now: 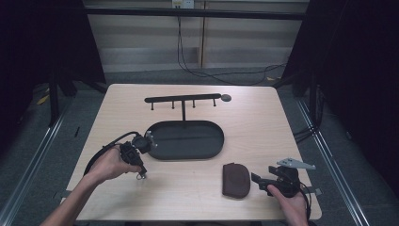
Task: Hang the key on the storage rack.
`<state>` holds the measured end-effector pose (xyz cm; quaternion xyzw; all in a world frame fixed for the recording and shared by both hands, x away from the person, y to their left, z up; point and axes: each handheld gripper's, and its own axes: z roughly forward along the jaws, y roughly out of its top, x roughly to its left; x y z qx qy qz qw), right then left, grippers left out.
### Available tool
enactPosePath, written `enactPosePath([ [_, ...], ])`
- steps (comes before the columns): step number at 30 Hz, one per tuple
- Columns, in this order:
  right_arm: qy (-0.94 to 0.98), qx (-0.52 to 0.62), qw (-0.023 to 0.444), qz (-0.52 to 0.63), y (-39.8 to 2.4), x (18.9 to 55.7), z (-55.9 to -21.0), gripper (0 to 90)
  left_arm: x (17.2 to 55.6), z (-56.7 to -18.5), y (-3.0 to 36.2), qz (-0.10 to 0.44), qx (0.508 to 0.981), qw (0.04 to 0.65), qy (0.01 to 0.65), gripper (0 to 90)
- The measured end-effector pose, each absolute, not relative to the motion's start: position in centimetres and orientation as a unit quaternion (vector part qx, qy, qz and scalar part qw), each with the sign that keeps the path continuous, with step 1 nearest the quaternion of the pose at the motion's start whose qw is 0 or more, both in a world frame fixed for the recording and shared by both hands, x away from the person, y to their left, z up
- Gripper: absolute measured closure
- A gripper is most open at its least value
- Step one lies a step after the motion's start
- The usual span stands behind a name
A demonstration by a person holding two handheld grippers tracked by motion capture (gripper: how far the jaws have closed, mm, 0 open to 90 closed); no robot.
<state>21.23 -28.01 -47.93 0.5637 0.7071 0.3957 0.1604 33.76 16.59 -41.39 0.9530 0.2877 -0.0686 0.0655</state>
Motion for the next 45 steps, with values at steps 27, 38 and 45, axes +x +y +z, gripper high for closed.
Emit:
enactPosePath([
  [27,0.707,0.565,0.16,0.394,-28.0,21.2,-48.0,17.2,34.0,-38.1,18.7,-0.062,0.952,0.078,0.289,89.4],
  [38,0.709,0.565,0.158,0.391,-28.0,21.3,-48.0,17.3,35.5,-35.6,18.7,-0.041,0.952,0.073,0.295,89.3],
  [45,0.71,0.565,0.157,0.39,-28.0,21.3,-48.0,17.2,35.8,-34.0,18.1,-0.035,0.957,0.066,0.281,89.3],
])
